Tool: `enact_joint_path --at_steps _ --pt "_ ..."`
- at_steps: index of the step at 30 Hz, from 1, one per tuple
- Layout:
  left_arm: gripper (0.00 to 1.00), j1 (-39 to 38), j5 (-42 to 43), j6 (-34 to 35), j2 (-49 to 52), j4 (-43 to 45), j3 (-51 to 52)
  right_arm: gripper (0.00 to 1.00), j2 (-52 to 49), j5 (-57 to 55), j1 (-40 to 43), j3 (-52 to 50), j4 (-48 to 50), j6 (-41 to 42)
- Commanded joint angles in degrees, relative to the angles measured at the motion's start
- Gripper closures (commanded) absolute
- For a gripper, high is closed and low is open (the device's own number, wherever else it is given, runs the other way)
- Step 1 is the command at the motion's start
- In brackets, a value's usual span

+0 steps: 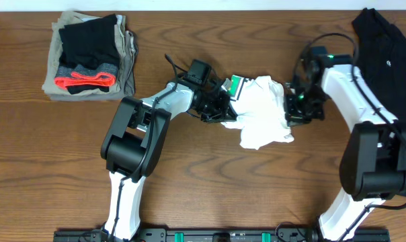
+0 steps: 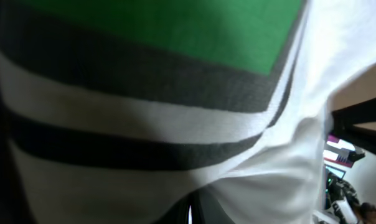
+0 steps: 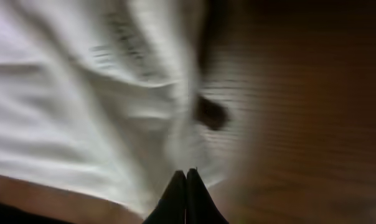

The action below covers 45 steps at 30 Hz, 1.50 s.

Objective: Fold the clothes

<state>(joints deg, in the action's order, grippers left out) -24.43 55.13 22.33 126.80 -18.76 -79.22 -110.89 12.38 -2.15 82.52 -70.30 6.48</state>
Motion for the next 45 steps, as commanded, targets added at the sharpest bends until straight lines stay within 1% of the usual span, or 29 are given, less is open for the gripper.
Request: enact_joint_path --at_steps 1,8,10,13,14,15,16,17,19,21,22,25,27,29,31,37,40,42,43,45 --pt "0.94 0.3 -6.0 2.0 3.2 -0.4 0.5 0.99 0.0 -0.4 3.0 -0.7 -0.2 1.2" --pt "0.94 0.3 -6.4 2.0 3.2 -0.4 0.5 0.99 0.0 0.2 5.2 -4.0 0.9 0.4" --pt "0.94 0.3 -6.4 2.0 3.2 -0.4 0.5 0.99 0.3 2.4 5.2 -3.5 2.8 -1.8" --pt "0.94 0.3 -6.4 2.0 3.2 -0.4 0.5 0.98 0.9 5.7 5.2 -1.9 7.7 -2.1" --pt "0.94 0.3 -6.4 2.0 3.2 -0.4 0.5 0.94 1.0 6.9 5.2 -1.2 10.0 -2.1" --pt "0.94 0.3 -6.4 2.0 3.2 -0.4 0.5 0.87 1.0 8.4 5.2 -0.6 13.5 -2.1" --pt "0.94 0.3 -6.4 2.0 3.2 -0.4 0.5 0.82 1.0 9.2 5.1 -0.6 15.7 -2.1" --pt "0.94 0.3 -6.4 2.0 3.2 -0.4 0.5 0.75 1.0 10.3 5.0 -0.6 18.6 -2.0" --pt "0.94 0.3 -6.4 2.0 3.2 -0.3 0.5 0.66 0.6 11.5 4.6 -0.6 23.4 -0.9" --pt "0.94 0.3 -6.4 2.0 3.2 -0.3 0.5 0.62 0.0 11.9 3.8 -0.6 27.6 -0.2" --pt "0.94 0.3 -6.4 2.0 3.2 -0.3 0.5 0.61 -0.4 11.9 3.2 -0.6 29.6 0.6" --pt "0.94 0.3 -6.4 2.0 3.2 -0.2 0.5 0.62 -2.1 11.9 1.6 -0.6 34.7 2.4" --pt "0.94 0.3 -6.8 2.0 3.2 -0.2 0.5 0.66 -3.8 11.9 0.2 -0.6 37.8 3.8" --pt "0.94 0.3 -6.8 2.0 3.2 -0.2 0.5 0.73 -5.3 12.1 -1.0 -0.6 40.1 4.3" --pt "0.94 0.3 -6.8 2.0 3.2 -0.2 0.5 0.75 -6.4 12.6 -2.1 -0.6 42.1 4.5" --pt "0.94 0.3 -6.8 2.0 3.2 -0.2 0.5 0.76 -6.9 12.5 -3.8 -0.6 45.5 6.4" --pt "0.94 0.3 -6.8 2.0 3.2 -0.2 0.5 0.85 -6.9 12.5 -3.6 -0.6 45.7 6.8" --pt "0.94 0.3 -6.8 2.0 3.2 -0.2 0.5 0.92 -6.9 12.5 -2.9 -0.6 45.6 6.8" --pt "0.94 0.3 -6.8 2.0 3.2 -0.2 0.5 0.98 -6.9 12.5 -2.3 -0.6 45.6 6.9" --pt "0.94 0.3 -6.8 2.0 3.2 -0.2 0.5 0.99 -6.9 12.5 -0.9 -0.6 45.4 7.7"
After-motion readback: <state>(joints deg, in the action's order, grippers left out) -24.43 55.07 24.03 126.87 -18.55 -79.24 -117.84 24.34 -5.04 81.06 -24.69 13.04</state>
